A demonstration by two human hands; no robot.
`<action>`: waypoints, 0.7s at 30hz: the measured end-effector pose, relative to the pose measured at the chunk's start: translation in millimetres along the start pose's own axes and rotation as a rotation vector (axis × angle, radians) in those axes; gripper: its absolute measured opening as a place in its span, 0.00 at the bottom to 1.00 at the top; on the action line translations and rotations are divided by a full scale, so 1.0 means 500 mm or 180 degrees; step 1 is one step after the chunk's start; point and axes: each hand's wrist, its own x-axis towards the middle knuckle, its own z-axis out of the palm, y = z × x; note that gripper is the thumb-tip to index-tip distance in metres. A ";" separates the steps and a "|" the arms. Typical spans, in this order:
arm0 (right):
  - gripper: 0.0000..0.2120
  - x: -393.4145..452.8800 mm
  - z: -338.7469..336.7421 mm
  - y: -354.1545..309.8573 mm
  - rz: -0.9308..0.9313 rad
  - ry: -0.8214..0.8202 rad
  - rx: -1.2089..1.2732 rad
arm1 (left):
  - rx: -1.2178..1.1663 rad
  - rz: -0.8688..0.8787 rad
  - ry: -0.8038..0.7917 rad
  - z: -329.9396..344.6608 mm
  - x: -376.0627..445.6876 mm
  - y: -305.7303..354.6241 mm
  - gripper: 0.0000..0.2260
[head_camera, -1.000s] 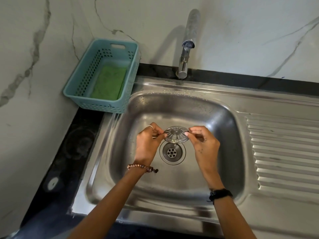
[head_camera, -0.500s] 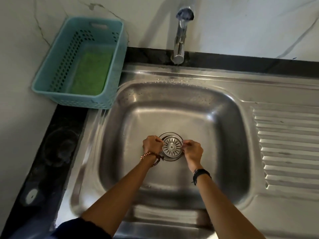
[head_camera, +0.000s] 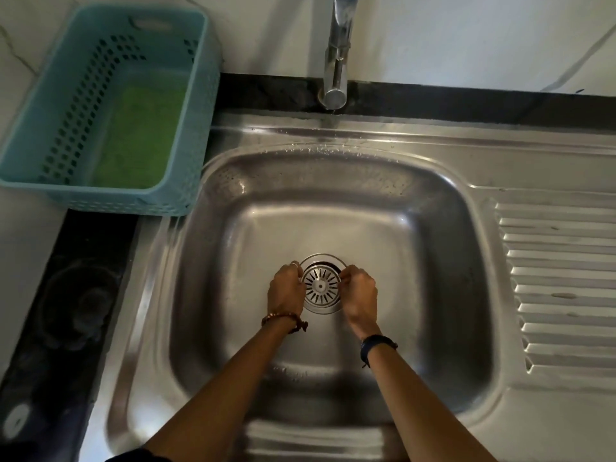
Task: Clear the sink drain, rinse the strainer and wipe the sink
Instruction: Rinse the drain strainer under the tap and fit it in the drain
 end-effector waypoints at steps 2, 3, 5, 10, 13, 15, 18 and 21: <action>0.10 -0.003 -0.002 -0.003 -0.0129 -0.0044 -0.0230 | 0.0081 0.0135 -0.0055 0.003 0.000 -0.001 0.11; 0.10 -0.004 -0.003 -0.005 -0.0199 -0.0080 -0.0347 | 0.0119 0.0182 -0.0072 0.004 0.000 -0.002 0.11; 0.10 -0.004 -0.003 -0.005 -0.0332 -0.0169 -0.0558 | 0.0199 0.0223 -0.0081 0.001 0.001 -0.005 0.10; 0.13 -0.004 0.001 -0.002 -0.0562 -0.0277 -0.1013 | 0.1118 0.0580 -0.0256 0.000 -0.009 -0.018 0.14; 0.16 -0.007 0.007 -0.002 -0.0647 -0.0391 -0.1309 | 0.1603 0.0759 -0.0182 0.006 -0.009 -0.019 0.15; 0.17 -0.008 0.011 0.000 -0.0663 -0.0413 -0.1463 | 0.1667 0.0805 -0.0120 0.011 -0.006 -0.016 0.13; 0.17 -0.008 0.014 -0.002 -0.0705 -0.0419 -0.1518 | 0.1696 0.0818 -0.0093 0.014 -0.007 -0.014 0.12; 0.17 -0.008 0.000 -0.013 -0.0675 -0.0367 -0.1243 | 0.1630 0.0800 -0.0172 0.002 -0.010 -0.014 0.15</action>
